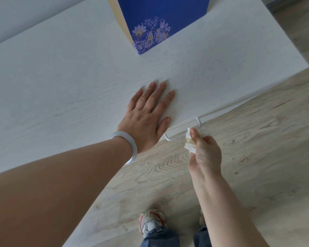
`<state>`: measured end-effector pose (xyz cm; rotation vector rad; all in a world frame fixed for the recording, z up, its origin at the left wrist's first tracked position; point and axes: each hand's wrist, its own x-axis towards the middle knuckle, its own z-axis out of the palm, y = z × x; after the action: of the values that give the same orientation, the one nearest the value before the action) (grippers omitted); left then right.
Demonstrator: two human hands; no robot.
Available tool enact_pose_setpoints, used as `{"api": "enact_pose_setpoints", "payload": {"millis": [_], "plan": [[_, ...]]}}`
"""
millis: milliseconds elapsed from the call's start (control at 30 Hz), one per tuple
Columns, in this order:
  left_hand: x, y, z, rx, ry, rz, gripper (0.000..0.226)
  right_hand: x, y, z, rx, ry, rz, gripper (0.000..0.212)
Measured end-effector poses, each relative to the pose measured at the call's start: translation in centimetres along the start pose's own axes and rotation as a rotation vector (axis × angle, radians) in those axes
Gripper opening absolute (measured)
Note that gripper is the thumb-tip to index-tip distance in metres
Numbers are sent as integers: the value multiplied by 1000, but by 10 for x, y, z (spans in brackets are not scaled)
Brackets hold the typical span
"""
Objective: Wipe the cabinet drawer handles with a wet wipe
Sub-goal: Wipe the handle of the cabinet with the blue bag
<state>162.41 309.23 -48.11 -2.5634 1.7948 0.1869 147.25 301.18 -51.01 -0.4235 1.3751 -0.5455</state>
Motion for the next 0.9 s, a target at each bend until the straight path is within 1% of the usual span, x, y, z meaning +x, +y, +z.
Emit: {"api": "enact_pose_setpoints", "payload": {"millis": [133,200,267,333,400,500,633,700,800,900], "plan": [[0,1,-1,0,-3,-1,61,17,-19,5,102,54,-28,24],[0,1,0,-1,-2,0,61,19,-14,7,216,58,8,18],[0,0,0,-2,3,1,61,14,2,9,337,-32,70,10],[0,0,0,-4,7,2,61,8,19,9,367,-148,120,6],[0,0,0,-8,7,3,61,5,27,6,340,-232,132,8],[-1,0,0,-7,3,3,61,15,17,-4,249,-267,80,22],[0,0,0,-8,0,3,61,18,5,-4,201,-203,27,18],[0,0,0,-9,-4,-1,61,2,21,8,178,-159,50,15],[0,-1,0,-7,-7,-3,61,-20,45,19,81,-159,116,16],[1,0,0,-12,-1,1,61,-9,29,14,121,-118,71,17]]}}
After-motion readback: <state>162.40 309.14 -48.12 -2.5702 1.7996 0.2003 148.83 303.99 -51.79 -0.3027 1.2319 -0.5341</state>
